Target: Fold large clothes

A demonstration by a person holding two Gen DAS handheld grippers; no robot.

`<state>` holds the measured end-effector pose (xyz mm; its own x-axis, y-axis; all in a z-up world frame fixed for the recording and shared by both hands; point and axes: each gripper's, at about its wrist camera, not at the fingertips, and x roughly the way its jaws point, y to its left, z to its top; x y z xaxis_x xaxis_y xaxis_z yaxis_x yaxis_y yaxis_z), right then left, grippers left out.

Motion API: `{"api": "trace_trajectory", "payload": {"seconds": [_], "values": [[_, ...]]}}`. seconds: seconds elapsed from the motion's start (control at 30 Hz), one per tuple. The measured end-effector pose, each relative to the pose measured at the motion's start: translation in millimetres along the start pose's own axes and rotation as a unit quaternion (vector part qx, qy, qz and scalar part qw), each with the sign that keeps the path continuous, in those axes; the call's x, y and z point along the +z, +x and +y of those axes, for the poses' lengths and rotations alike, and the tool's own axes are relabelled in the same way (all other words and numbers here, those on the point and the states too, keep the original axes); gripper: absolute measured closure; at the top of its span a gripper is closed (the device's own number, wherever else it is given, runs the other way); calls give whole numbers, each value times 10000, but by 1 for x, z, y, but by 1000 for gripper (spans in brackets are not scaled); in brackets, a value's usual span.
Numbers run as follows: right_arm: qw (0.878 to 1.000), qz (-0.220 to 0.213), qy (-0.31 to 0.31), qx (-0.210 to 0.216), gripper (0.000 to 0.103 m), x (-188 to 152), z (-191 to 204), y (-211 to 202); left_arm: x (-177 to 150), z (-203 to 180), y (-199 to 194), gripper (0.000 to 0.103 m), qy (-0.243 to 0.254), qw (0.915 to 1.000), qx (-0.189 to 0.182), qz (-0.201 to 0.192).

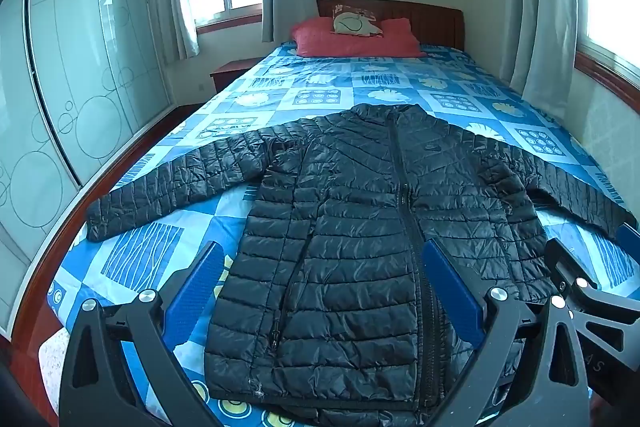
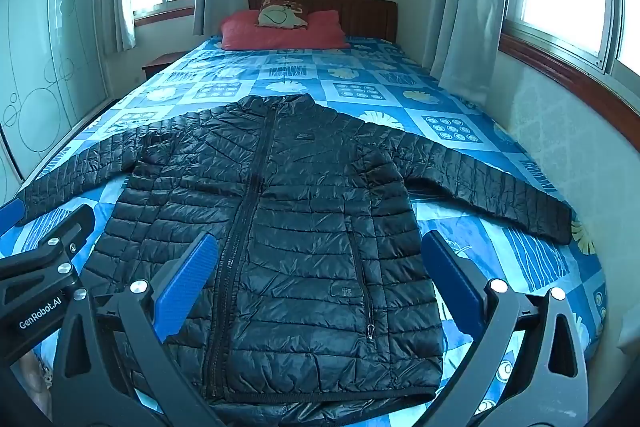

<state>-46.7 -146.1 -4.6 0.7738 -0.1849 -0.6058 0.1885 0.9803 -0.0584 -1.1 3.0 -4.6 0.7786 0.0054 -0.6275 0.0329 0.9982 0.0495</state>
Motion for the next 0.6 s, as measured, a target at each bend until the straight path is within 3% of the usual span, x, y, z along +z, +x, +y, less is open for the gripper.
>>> {"api": "trace_trajectory", "payload": {"seconds": [0.6], "values": [[10000,4,-15,3,2,-2,0,2,-5,0,3,5,-5,10000,17,6]]}}
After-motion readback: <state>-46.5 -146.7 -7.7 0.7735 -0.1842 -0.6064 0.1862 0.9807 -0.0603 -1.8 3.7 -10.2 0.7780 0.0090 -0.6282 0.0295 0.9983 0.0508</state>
